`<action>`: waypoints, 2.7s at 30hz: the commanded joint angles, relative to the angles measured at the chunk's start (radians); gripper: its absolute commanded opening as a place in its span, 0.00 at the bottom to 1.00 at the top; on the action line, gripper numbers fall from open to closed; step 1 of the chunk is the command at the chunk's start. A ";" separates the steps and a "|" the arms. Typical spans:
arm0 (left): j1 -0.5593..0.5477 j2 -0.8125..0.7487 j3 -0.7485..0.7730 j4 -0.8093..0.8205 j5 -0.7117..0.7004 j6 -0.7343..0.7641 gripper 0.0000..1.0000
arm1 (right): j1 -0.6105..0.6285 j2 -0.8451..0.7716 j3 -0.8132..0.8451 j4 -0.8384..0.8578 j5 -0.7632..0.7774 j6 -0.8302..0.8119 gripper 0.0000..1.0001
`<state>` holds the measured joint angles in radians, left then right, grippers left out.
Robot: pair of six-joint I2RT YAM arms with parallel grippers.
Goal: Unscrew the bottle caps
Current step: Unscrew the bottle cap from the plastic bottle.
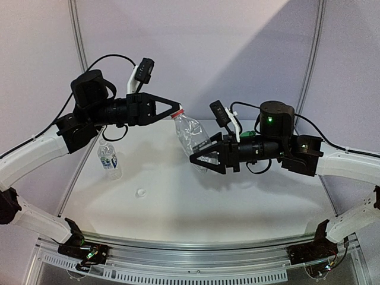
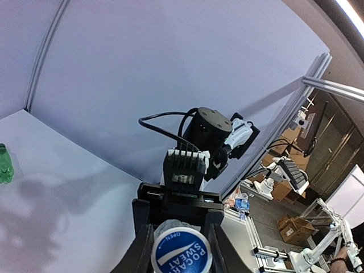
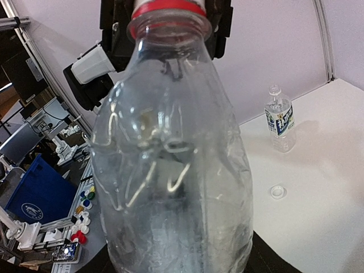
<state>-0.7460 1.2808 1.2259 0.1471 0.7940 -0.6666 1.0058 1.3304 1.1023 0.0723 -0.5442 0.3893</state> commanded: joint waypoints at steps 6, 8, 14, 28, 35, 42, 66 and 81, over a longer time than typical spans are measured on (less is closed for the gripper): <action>-0.044 0.060 0.127 -0.340 -0.258 -0.081 0.00 | 0.012 0.040 0.104 -0.217 0.340 -0.116 0.00; -0.060 0.077 0.164 -0.436 -0.367 -0.128 0.00 | 0.036 0.077 0.165 -0.315 0.485 -0.191 0.00; -0.088 0.108 0.220 -0.611 -0.552 -0.273 0.00 | 0.094 0.178 0.271 -0.432 0.756 -0.277 0.00; -0.122 0.026 0.145 -0.525 -0.554 -0.219 0.44 | 0.095 0.093 0.133 -0.324 0.703 -0.205 0.00; -0.121 -0.045 0.109 -0.496 -0.567 -0.176 0.85 | 0.096 0.025 0.058 -0.285 0.692 -0.188 0.00; -0.121 -0.122 0.075 -0.471 -0.575 -0.110 0.99 | 0.095 -0.037 -0.001 -0.266 0.680 -0.161 0.00; -0.121 -0.141 -0.058 -0.040 -0.185 0.049 0.91 | 0.065 -0.222 -0.092 -0.156 0.108 -0.100 0.00; -0.159 0.002 0.044 -0.025 -0.103 0.058 0.79 | 0.066 -0.165 -0.056 -0.146 0.063 -0.081 0.00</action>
<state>-0.8780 1.2686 1.2427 0.1020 0.6575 -0.6277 1.0767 1.1568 1.0138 -0.1024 -0.4641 0.2928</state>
